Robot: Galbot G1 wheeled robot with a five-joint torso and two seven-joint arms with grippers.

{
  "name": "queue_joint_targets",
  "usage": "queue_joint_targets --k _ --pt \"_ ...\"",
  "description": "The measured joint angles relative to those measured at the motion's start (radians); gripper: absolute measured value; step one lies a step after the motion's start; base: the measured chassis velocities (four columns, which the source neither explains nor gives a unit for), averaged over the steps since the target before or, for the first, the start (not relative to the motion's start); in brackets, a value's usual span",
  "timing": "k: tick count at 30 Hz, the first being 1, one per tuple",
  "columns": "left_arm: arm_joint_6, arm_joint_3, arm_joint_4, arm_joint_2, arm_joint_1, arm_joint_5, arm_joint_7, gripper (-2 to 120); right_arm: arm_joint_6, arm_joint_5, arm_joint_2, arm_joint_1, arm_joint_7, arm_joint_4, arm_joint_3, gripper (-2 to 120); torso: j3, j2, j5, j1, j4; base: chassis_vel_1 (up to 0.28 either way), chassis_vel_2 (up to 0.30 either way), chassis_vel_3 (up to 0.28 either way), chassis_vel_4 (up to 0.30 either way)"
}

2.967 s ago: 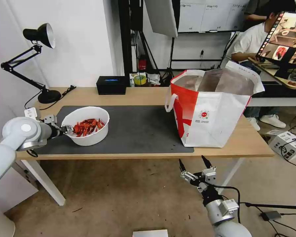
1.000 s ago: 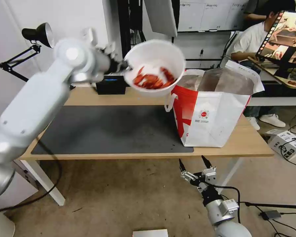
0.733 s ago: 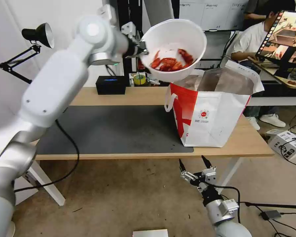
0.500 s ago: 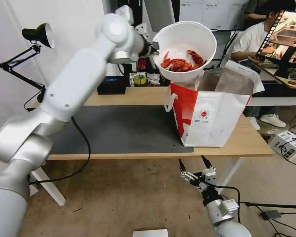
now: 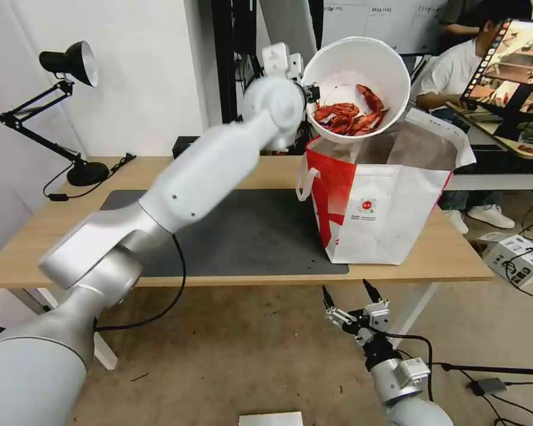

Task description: Pick up the trash from the table and place it into the takeout bag.

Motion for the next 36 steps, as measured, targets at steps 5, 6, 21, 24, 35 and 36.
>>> queue_joint_targets --k 5,6,21,24,35,36 --pt "-0.021 0.042 -0.036 0.025 0.024 0.067 0.052 0 0.0 0.0 0.0 0.0 0.0 0.0 0.0 100 0.0 0.0 -0.0001 0.0 0.0001 0.0 0.0 0.0 0.0" --pt "-0.022 0.052 -0.048 0.033 0.032 0.075 0.064 0 0.0 0.0 0.0 0.0 0.0 0.0 0.0 100 0.0 0.0 -0.0001 0.0 0.0001 0.0 0.0 0.0 0.0" --pt "0.215 0.076 -0.123 0.098 0.027 -0.045 0.206 0 0.0 0.0 0.0 0.0 0.0 0.0 0.0 100 0.0 0.0 -0.0001 0.0 0.0001 0.0 0.0 0.0 0.0" --pt "0.307 0.064 -0.12 0.103 0.015 -0.127 0.211 0 0.0 0.0 0.0 0.0 0.0 0.0 0.0 100 0.0 0.0 -0.0002 0.0 0.0001 0.0 0.0 0.0 0.0" --pt "0.363 0.052 -0.104 0.105 0.007 -0.222 0.204 38 0.0 0.0 0.0 0.0 0.0 0.0 0.0 100 0.0 0.0 -0.0002 0.0 0.0001 0.0 0.0 0.0 0.0" --pt "0.363 0.051 -0.104 0.105 0.008 -0.222 0.203 43 0.0 0.0 0.0 0.0 0.0 0.0 0.0 100 0.0 0.0 -0.0001 0.0 0.0 0.0 0.0 0.0 0.0"
